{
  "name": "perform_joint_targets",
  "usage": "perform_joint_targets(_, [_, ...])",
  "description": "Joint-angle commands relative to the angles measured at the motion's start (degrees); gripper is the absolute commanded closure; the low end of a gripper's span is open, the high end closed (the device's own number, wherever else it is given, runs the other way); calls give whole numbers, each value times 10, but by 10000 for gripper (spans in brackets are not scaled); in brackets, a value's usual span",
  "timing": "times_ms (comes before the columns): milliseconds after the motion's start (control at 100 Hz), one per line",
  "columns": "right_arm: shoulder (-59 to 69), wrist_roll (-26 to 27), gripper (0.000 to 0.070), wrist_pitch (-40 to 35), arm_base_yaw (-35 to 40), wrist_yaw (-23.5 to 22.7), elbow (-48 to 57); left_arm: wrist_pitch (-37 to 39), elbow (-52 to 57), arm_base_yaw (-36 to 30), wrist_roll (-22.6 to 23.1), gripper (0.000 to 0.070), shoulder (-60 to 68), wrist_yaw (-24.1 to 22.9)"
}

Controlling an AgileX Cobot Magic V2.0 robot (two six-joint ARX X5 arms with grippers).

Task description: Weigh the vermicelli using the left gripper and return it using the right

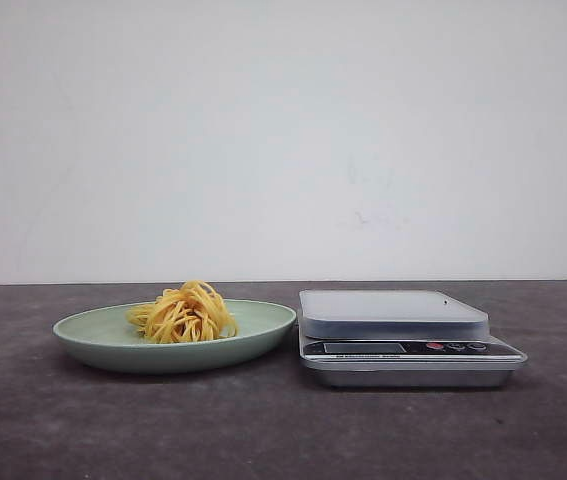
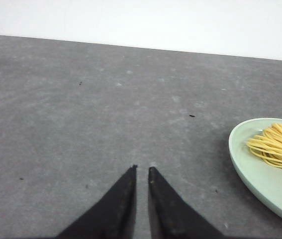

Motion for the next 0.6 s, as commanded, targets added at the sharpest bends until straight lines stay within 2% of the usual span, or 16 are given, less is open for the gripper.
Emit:
perform_joint_targets(0, [-1, 6, 694, 5, 2, 0, 4, -5, -10, 1, 7, 691, -1, 2])
perform_joint_targets(200, [-1, -2, 694, 6, 2, 1, 4, -5, -10, 1, 7, 691, -1, 2])
perform_joint_targets(320, [-9, -56, 694, 37, -8, 60, 2, -5, -10, 1, 7, 691, -1, 3])
perform_joint_targets(470, [-32, -104, 694, 113, -85, 96, -28, -5, -10, 1, 7, 691, -1, 2])
perform_joint_targets(590, [-56, -127, 694, 166, -167, 106, -81, -5, -10, 1, 7, 691, -1, 2])
